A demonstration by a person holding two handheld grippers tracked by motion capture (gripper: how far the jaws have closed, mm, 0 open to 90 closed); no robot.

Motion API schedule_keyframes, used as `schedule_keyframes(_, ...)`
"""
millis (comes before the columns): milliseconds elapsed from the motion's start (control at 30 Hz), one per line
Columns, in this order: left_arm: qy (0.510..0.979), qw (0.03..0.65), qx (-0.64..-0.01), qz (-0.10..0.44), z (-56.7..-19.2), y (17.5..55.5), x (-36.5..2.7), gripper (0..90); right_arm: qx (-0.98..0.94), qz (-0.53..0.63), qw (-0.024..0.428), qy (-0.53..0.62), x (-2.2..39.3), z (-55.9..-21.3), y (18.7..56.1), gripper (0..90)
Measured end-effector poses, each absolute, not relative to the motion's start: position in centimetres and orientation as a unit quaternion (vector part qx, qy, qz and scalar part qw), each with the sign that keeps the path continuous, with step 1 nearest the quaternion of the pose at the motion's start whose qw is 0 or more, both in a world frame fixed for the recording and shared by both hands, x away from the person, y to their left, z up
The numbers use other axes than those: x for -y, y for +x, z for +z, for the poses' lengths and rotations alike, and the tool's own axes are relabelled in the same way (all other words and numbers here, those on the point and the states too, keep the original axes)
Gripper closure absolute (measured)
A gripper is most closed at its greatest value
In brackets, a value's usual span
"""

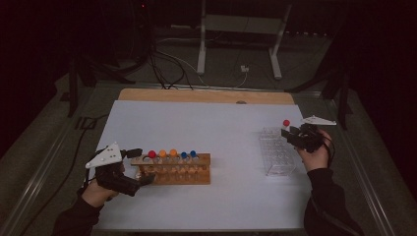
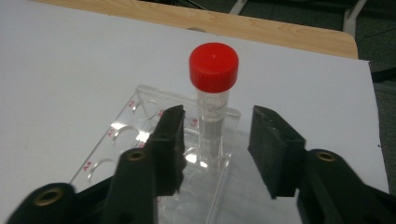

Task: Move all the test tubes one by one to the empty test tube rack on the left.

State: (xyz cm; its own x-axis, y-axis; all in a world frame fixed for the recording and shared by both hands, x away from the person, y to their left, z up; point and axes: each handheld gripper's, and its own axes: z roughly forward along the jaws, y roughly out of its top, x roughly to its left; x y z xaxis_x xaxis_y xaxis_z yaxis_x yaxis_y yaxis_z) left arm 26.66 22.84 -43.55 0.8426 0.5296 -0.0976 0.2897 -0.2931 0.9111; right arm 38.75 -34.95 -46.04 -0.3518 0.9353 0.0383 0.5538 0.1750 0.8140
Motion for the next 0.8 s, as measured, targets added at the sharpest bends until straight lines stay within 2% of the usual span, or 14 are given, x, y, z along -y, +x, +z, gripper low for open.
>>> schedule_keyframes(67,0.798,0.535,-0.257,0.111,-43.6,26.7,-22.8,0.6,-0.729,0.385,0.245,0.510,34.9,-46.1,39.0,61.8)
schedule_keyframes(233,0.798,0.535,-0.256,0.109,-43.6,26.7,-22.8,0.6,-0.732,0.380,0.246,0.509,34.5,-46.3,39.5,63.9)
schedule_keyframes(400,0.798,0.535,-0.256,0.108,-43.6,26.7,-22.8,0.6,-0.733,0.383,0.247,0.504,34.3,-46.2,39.7,72.7)
schedule_keyframes(800,0.798,0.535,-0.256,0.108,-43.6,26.7,-22.8,0.6,-0.736,0.384,0.256,0.496,34.4,-45.1,39.3,74.1)
